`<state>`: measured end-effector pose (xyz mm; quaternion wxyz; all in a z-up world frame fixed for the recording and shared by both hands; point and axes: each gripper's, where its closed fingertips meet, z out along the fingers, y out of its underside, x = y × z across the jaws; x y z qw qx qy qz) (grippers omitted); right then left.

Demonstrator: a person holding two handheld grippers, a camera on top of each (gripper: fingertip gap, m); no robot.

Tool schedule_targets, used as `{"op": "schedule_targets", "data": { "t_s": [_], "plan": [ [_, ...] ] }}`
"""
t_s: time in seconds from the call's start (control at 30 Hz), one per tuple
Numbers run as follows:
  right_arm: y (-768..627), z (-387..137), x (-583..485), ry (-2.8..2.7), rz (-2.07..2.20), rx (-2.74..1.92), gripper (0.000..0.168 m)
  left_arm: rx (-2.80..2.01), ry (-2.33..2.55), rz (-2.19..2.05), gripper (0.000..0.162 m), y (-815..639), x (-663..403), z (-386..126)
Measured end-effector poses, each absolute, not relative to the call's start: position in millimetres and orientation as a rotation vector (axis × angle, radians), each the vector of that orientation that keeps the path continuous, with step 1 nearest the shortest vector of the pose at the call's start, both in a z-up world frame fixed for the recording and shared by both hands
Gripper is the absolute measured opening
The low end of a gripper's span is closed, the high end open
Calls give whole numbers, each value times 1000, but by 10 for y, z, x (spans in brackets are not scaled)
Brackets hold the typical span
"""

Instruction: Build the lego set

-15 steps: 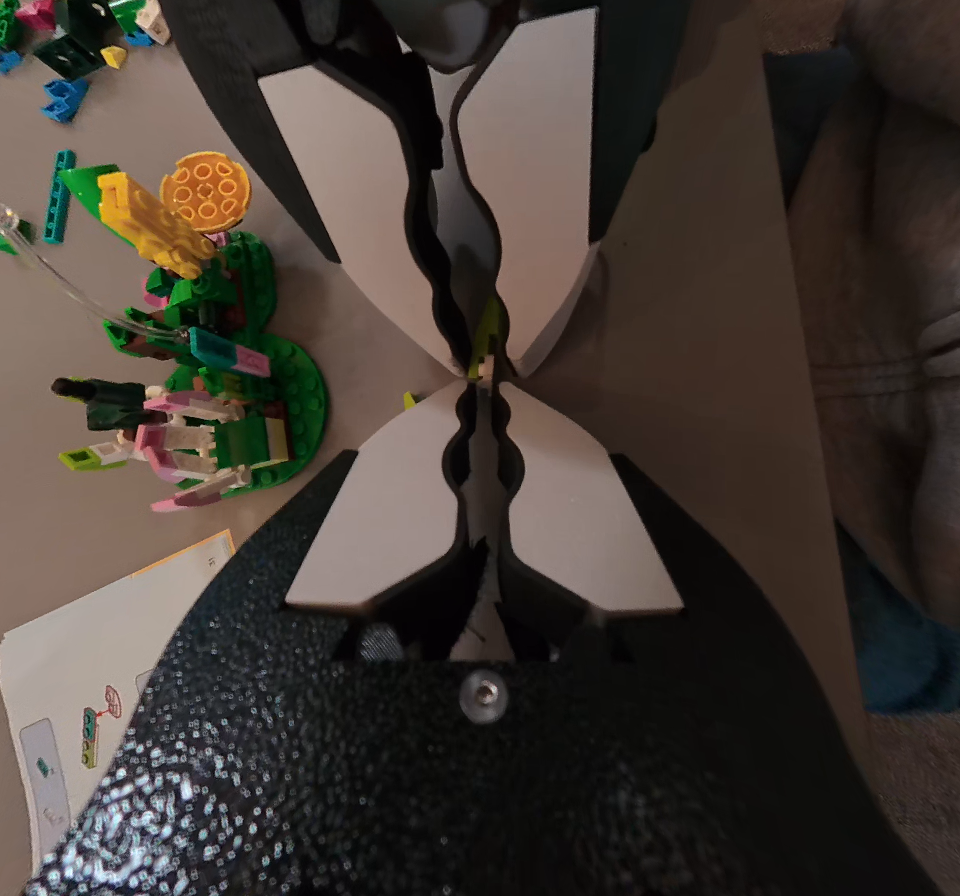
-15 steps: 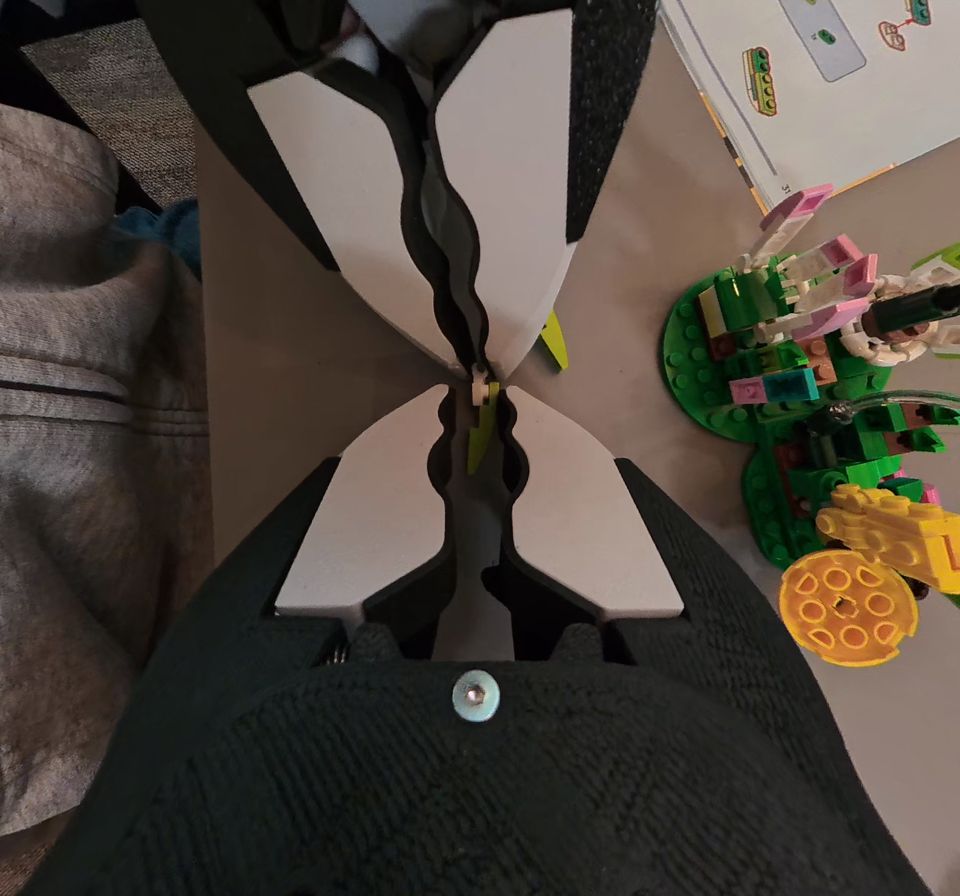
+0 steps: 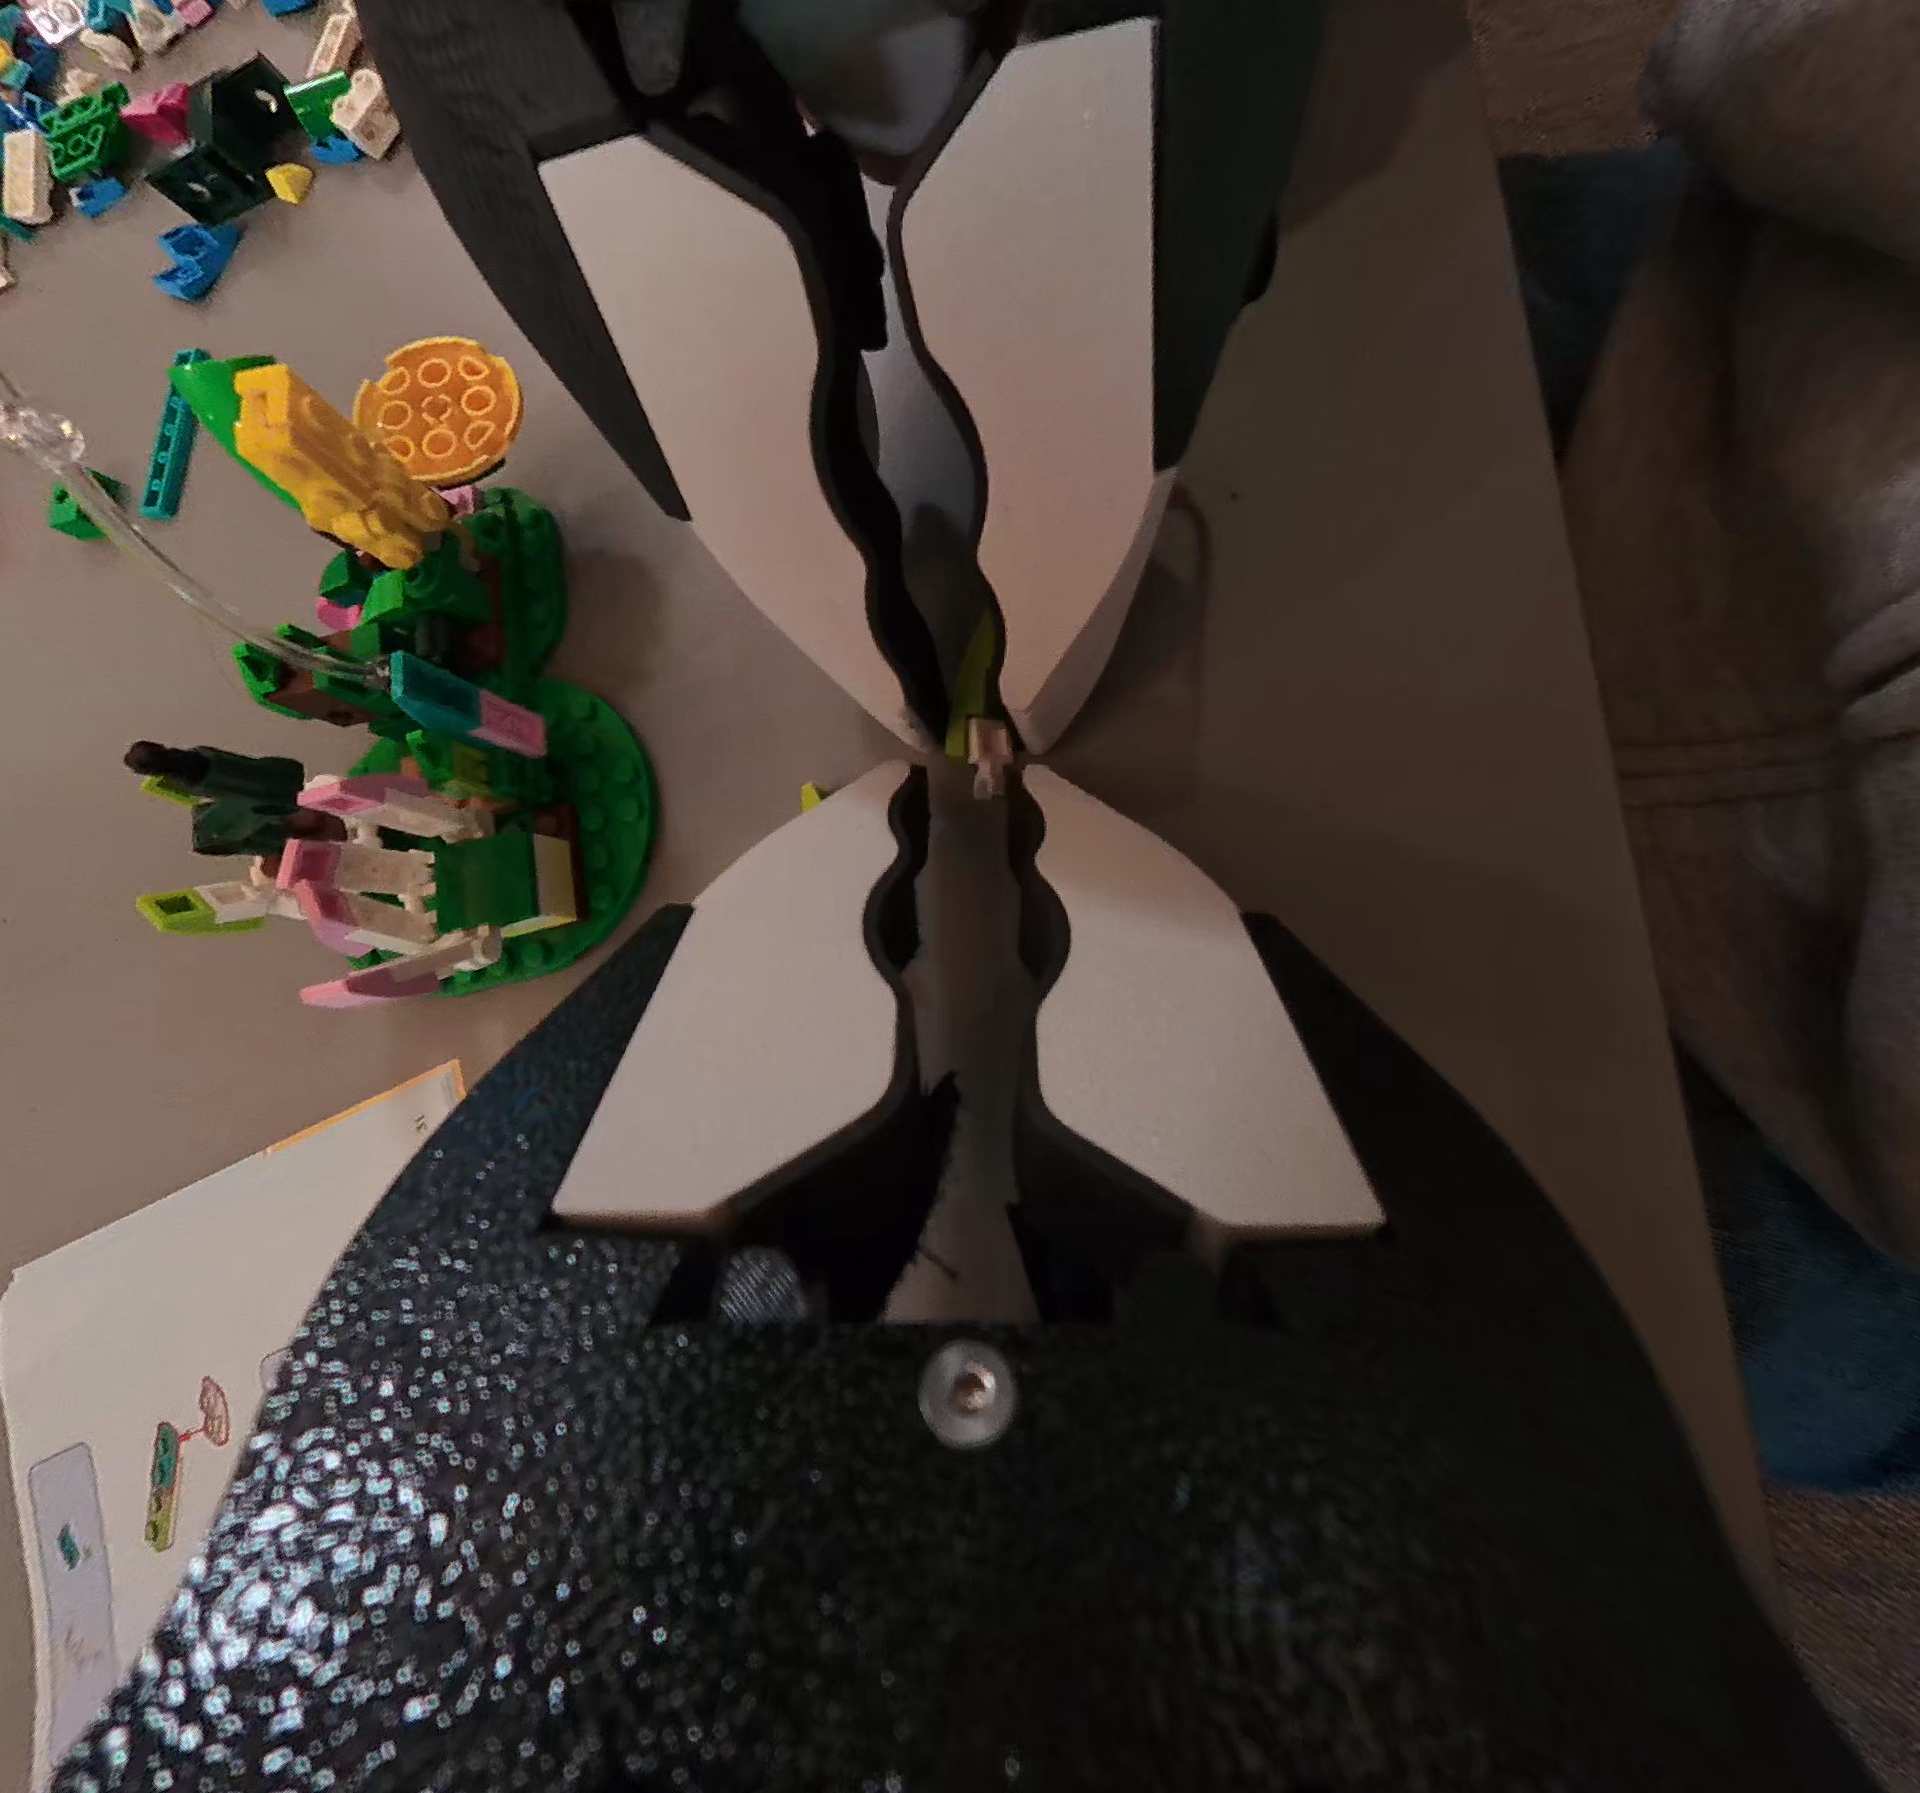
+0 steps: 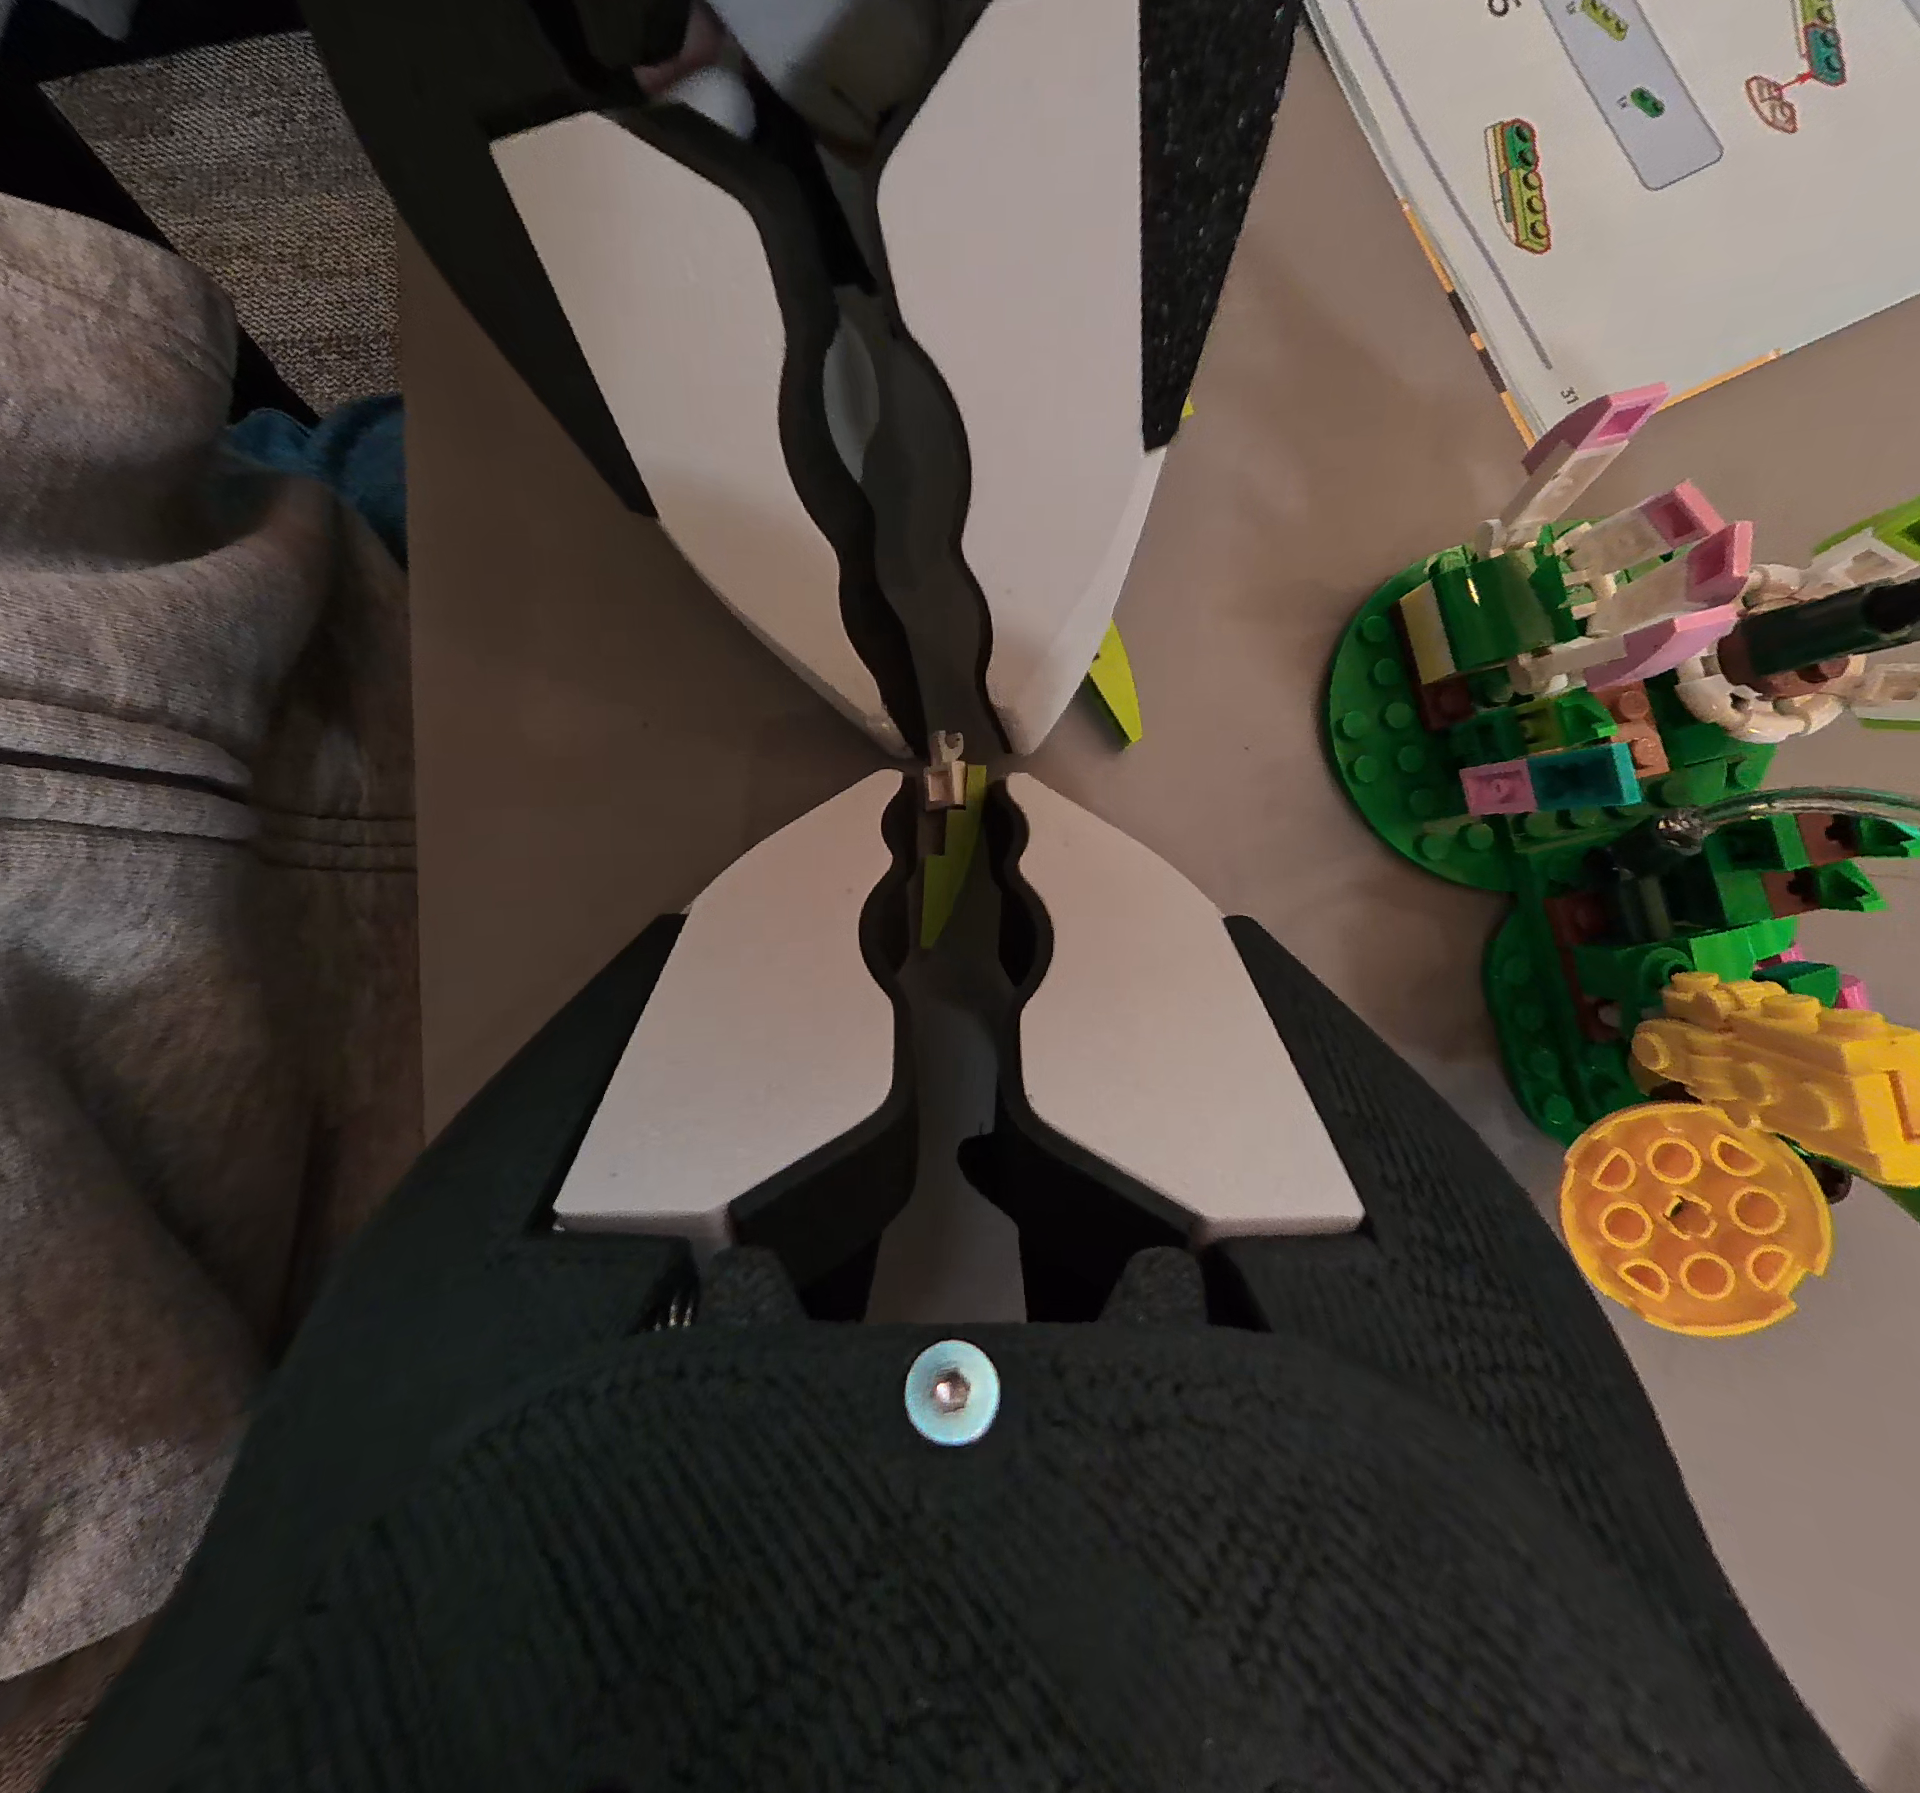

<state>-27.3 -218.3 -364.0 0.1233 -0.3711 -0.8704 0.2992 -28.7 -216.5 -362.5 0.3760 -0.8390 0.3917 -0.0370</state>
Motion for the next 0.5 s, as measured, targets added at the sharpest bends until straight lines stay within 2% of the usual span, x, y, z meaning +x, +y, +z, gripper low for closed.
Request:
{"op": "schedule_targets", "data": {
  "t_s": [0.17, 0.5],
  "plan": [
    [-2137, -3636, -286, -2519, 834, -1073, 14, -2162, 991, -121, 4, -2178, -267, -3645],
    [-2070, -3631, -219, -2477, 820, -1107, 15, -2017, 1107, 110, 2, -2183, -254, -3634]
  ]
}}
